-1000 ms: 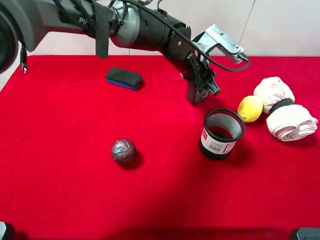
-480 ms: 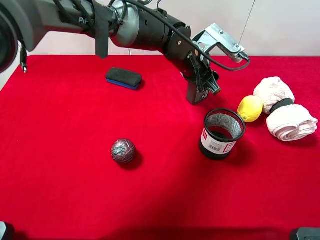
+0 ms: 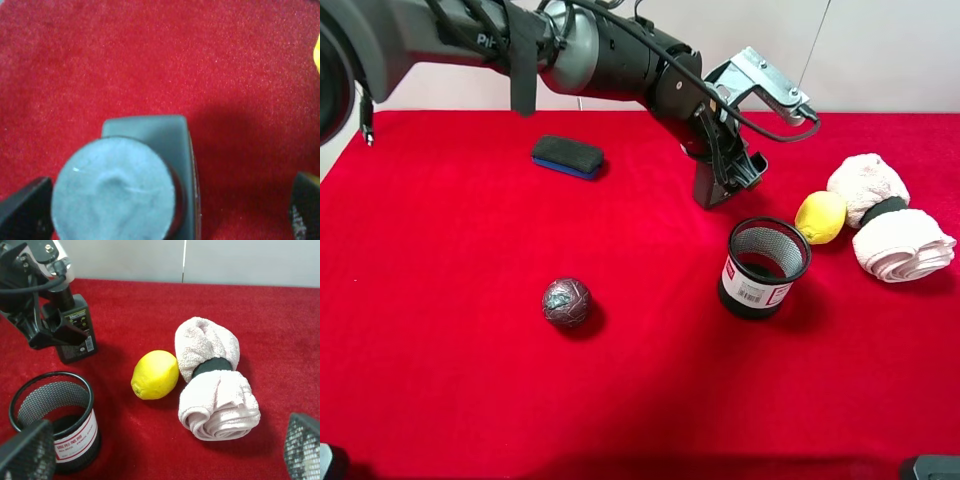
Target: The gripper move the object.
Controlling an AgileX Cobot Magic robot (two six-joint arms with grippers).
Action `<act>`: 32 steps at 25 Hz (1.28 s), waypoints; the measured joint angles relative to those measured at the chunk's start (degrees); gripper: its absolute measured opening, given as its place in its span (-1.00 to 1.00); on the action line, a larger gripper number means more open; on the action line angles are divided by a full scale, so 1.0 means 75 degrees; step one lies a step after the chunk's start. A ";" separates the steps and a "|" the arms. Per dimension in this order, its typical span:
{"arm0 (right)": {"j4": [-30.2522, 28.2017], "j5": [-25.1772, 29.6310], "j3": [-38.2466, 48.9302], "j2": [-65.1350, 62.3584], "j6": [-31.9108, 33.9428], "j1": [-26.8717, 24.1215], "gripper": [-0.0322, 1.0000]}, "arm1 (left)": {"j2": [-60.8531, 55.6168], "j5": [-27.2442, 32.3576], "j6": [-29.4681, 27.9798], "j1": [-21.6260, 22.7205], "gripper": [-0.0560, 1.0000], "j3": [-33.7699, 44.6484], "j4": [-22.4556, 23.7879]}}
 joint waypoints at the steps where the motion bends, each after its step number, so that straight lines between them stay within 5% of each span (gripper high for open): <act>1: 0.0000 0.0000 0.0000 0.0000 0.0000 0.0000 0.41 | -0.0019 0.0008 0.0000 0.0000 0.87 0.0000 0.0000; 9: 0.0000 0.0000 0.0000 0.0000 0.0000 0.0000 0.41 | -0.0311 0.0148 0.0084 0.0008 0.93 0.0000 0.0211; 17: 0.0000 0.0000 0.0000 0.0000 0.0000 0.0000 0.41 | -0.1132 0.1125 0.0087 0.0008 0.93 0.0008 0.0260; 32: 0.0000 0.0000 0.0000 0.0000 0.0000 0.0000 0.41 | -0.3191 0.5343 0.0148 0.0036 0.93 0.0008 0.0464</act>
